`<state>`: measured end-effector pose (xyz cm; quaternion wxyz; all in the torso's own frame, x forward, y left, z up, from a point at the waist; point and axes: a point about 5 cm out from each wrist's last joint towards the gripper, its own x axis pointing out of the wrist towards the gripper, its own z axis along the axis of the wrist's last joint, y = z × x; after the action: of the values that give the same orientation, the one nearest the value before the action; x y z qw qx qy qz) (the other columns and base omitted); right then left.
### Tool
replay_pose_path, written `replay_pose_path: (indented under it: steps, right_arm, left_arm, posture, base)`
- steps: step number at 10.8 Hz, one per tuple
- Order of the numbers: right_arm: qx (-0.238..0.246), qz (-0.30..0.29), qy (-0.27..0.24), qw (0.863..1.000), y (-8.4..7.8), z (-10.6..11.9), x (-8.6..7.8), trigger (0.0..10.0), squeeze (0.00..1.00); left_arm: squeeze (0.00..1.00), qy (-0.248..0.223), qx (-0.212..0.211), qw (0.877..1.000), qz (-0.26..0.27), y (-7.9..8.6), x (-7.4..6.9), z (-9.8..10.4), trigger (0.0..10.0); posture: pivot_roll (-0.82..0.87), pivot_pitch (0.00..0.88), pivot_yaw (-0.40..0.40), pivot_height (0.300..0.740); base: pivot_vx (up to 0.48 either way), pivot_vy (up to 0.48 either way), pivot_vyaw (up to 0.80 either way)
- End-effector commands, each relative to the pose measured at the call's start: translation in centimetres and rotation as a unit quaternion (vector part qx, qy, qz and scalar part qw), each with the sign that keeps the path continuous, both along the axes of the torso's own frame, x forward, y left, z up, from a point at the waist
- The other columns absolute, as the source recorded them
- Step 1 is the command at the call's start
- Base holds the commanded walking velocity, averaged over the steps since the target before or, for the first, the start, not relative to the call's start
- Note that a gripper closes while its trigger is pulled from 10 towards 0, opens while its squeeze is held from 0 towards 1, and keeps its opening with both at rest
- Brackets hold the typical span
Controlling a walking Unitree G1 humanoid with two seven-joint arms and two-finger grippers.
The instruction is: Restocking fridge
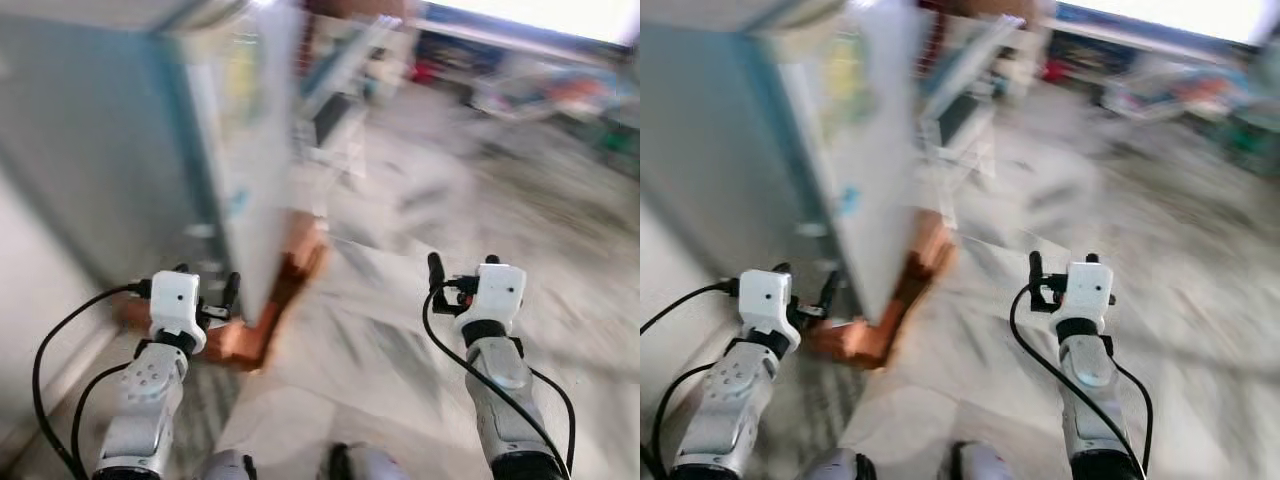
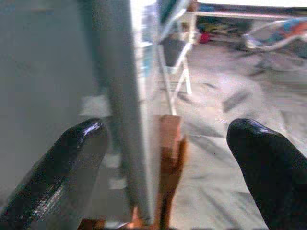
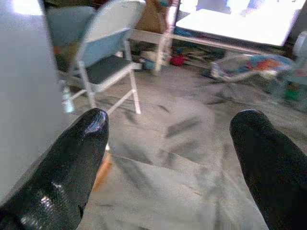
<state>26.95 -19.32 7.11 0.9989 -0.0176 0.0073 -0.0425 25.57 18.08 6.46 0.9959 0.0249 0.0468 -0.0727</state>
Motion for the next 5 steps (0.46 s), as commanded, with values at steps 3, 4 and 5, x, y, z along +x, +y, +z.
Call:
replay_pose_path:
  steps: [3,4,5]
  right_arm:
    - [-0.007,-0.003,-0.002,1.0,-0.31,0.23,0.13,10.0,0.0]
    - [-0.006,-0.001,-0.002,1.0,-0.16,0.19,0.1,10.0,0.0]
    - [-0.006,-0.001,-0.001,1.0,-0.15,0.18,0.09,10.0,0.0]
  left_arm:
    - [0.0,-0.012,-0.009,1.0,-0.009,-0.15,0.2,0.53,10.0]
    - [0.0,-0.012,-0.009,1.0,-0.011,-0.18,0.19,0.52,10.0]
    - [0.0,-0.011,-0.01,1.0,-0.011,-0.18,0.18,0.49,10.0]
  posture:
    - [0.06,0.079,-0.05,0.74]
    - [0.06,0.079,-0.05,0.74]
    - [0.06,0.079,-0.05,0.74]
  base:
    - [0.0,0.081,-0.8]
    - [0.0,0.0,-0.8]
    - [0.0,0.24,-0.8]
